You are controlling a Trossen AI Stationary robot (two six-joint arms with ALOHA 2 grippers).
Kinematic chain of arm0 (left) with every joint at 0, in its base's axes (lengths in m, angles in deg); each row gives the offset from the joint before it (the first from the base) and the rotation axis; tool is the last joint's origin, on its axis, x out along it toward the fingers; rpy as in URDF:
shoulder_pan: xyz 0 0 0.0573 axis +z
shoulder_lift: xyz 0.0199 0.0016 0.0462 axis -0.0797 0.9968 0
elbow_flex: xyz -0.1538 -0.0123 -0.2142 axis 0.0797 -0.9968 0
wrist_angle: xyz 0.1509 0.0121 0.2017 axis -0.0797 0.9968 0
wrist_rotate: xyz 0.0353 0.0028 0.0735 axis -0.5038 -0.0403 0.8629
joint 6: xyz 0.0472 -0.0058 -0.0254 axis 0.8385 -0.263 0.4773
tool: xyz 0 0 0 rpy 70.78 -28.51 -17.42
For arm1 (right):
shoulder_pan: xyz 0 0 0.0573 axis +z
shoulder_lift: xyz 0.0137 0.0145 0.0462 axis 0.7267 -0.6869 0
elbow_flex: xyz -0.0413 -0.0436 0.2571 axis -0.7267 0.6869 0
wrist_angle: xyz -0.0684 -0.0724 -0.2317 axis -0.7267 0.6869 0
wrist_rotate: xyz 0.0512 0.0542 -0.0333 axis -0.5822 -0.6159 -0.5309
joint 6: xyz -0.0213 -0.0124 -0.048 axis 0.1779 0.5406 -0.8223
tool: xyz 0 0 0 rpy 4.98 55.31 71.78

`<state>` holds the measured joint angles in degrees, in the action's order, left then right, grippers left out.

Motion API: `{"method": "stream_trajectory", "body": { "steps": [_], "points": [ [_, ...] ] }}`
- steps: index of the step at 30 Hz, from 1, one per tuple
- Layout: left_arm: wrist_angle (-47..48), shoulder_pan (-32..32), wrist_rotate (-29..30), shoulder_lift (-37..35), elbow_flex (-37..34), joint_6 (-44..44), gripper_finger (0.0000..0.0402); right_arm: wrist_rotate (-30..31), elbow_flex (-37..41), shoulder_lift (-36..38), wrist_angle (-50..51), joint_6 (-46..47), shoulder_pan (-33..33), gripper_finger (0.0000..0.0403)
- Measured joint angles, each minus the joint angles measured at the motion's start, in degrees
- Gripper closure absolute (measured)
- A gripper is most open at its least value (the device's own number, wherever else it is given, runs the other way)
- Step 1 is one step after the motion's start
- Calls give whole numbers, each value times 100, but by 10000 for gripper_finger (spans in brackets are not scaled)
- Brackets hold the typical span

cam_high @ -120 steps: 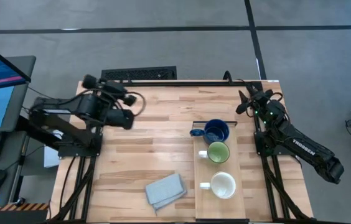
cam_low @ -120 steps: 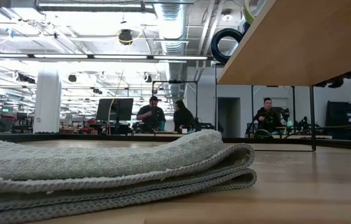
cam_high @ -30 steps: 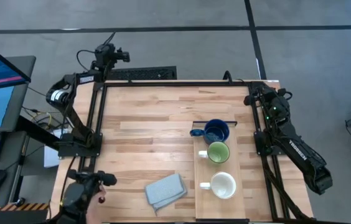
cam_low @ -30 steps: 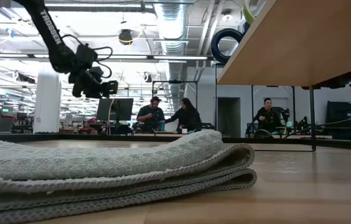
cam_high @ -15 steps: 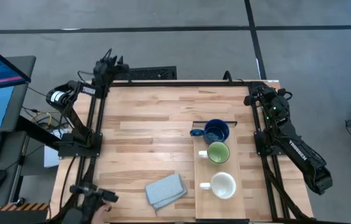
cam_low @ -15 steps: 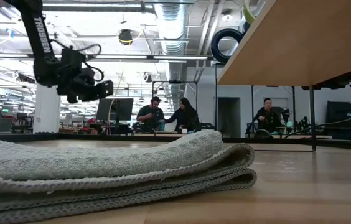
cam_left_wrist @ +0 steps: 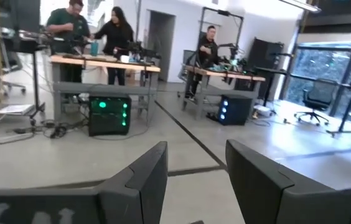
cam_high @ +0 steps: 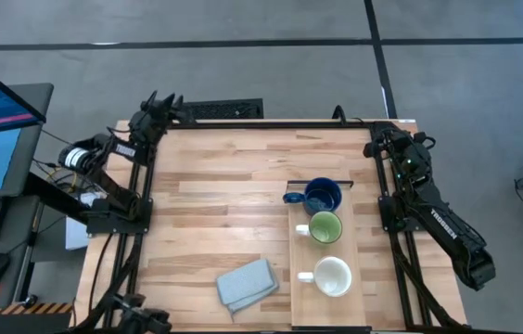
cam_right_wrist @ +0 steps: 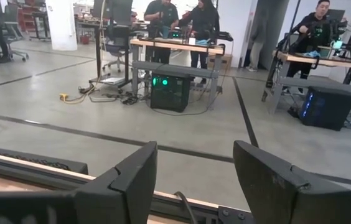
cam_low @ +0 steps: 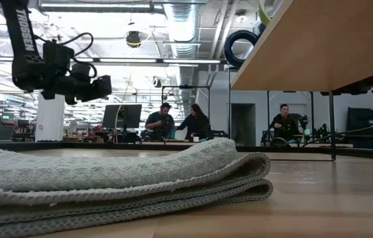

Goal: Stack small to large cups/mugs on shelf
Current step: Return to Home Position

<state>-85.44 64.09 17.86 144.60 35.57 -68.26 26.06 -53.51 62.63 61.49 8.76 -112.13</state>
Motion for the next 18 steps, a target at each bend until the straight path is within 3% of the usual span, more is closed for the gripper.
{"method": "stream_trajectory", "body": {
  "steps": [18],
  "points": [
    [688, -2, -915, -1661, -838, -141, 249, 0, 2, -2, 355, 42, 0, 168]
  ]
}}
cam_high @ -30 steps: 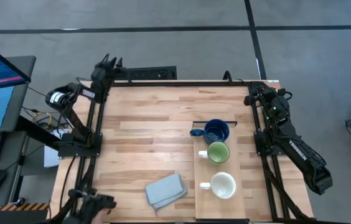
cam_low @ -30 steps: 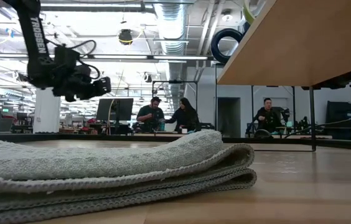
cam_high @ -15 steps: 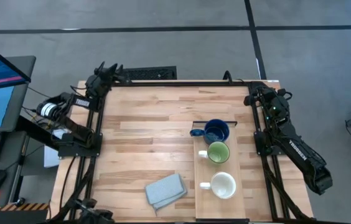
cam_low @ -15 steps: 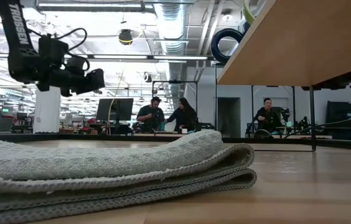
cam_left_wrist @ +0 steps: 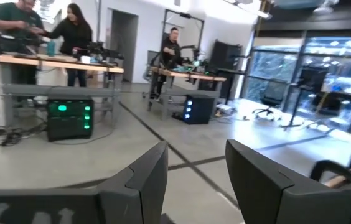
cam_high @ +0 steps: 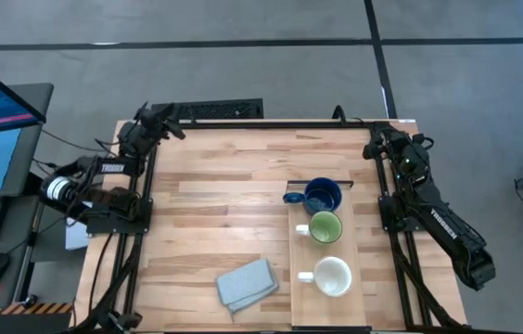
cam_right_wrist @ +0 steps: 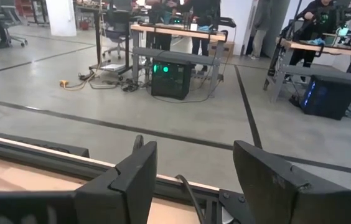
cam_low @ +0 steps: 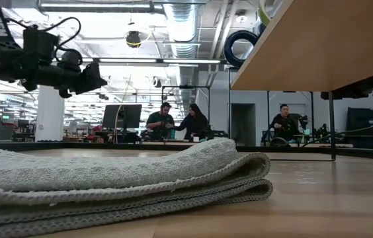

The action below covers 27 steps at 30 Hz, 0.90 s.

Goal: Stack small to large cups/mugs on shelf
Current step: Return to Home Position

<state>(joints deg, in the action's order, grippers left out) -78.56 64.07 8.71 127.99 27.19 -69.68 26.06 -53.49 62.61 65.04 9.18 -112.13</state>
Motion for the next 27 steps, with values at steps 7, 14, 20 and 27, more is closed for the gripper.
{"method": "stream_trajectory", "body": {
  "steps": [7, 14, 20, 27],
  "points": [
    [63, 0, -471, -757, -575, -150, 249, 0, 0, 0, 0, 2, 0, 168],
    [629, 0, -829, -1641, -920, -184, 249, 0, 0, 0, -88, 45, 0, 168],
    [1781, 0, -975, -2372, -920, -183, 249, 0, 0, 2, -199, 160, 0, 168],
    [2736, -84, -1094, -3562, -1122, -87, 249, -2, 0, 6, -201, 396, 13, 168]
  ]
}}
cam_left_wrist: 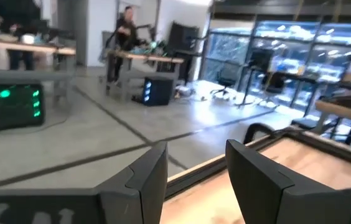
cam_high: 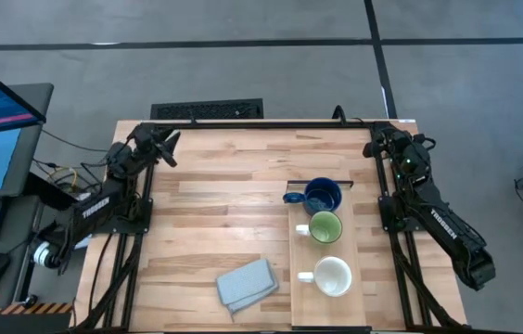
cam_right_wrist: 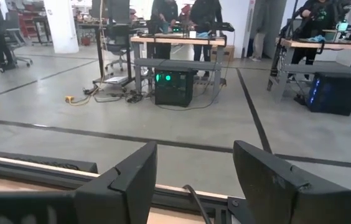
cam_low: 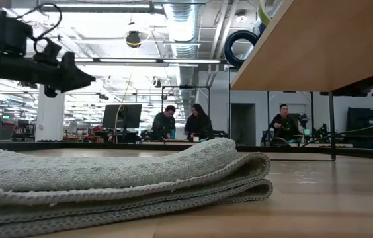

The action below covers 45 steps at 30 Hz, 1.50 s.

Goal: Stack small to large cups/mugs on shelf
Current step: Return to Home Position

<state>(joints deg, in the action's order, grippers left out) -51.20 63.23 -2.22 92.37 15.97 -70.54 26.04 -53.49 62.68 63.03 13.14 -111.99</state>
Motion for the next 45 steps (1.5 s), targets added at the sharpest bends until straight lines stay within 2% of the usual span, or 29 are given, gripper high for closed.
{"method": "stream_trajectory", "body": {
  "steps": [3, 8, 14, 18, 25, 33, 45],
  "points": [
    [478, -103, -37, -698, -38, -40, 249, -2, 2, 4, -7, 2, 77, 168],
    [1707, -212, 331, -1839, -38, 56, 249, -2, 2, 200, -37, 31, 333, 168],
    [3331, -285, 706, -3091, -38, 129, 249, 48, 2, 890, 11, 35, 620, 168],
    [3851, -333, 910, -3769, -38, 174, 249, 159, 2, 1426, 323, -44, 746, 168],
    [3933, -420, 868, -3778, -10, 97, 249, 232, 8, 1408, 440, -11, 901, 168],
    [3963, -597, 872, -3736, -7, 13, 249, 317, 291, 1405, -440, -150, 977, 168],
    [3984, -611, 874, -3733, -5, 28, 249, 308, 295, 1403, 20, -151, 977, 168]
  ]
}}
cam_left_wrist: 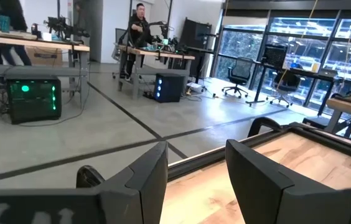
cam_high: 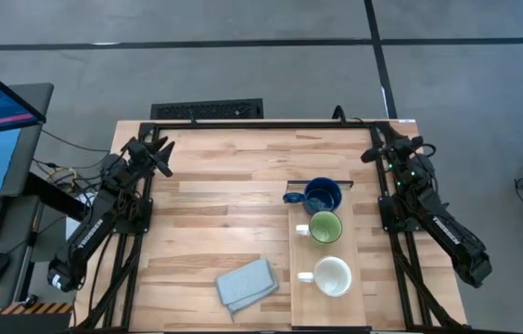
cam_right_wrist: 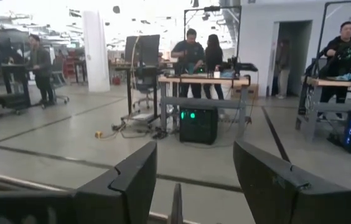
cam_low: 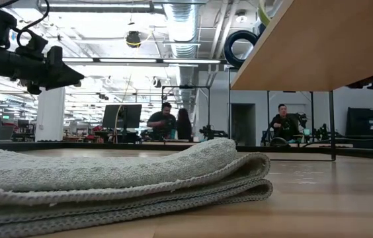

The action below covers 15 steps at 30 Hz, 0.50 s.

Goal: Stack small to large cups/mugs on shelf
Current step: Return to Home Position

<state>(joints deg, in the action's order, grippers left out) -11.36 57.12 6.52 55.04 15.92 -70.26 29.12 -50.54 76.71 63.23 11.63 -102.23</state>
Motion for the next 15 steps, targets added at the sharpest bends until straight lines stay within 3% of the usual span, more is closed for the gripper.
{"method": "stream_trajectory", "body": {
  "steps": [15],
  "points": [
    [0, 0, 2, 0, 0, 11, 249, -2, 2, 0, 135, 0, 0, 168]
  ]
}}
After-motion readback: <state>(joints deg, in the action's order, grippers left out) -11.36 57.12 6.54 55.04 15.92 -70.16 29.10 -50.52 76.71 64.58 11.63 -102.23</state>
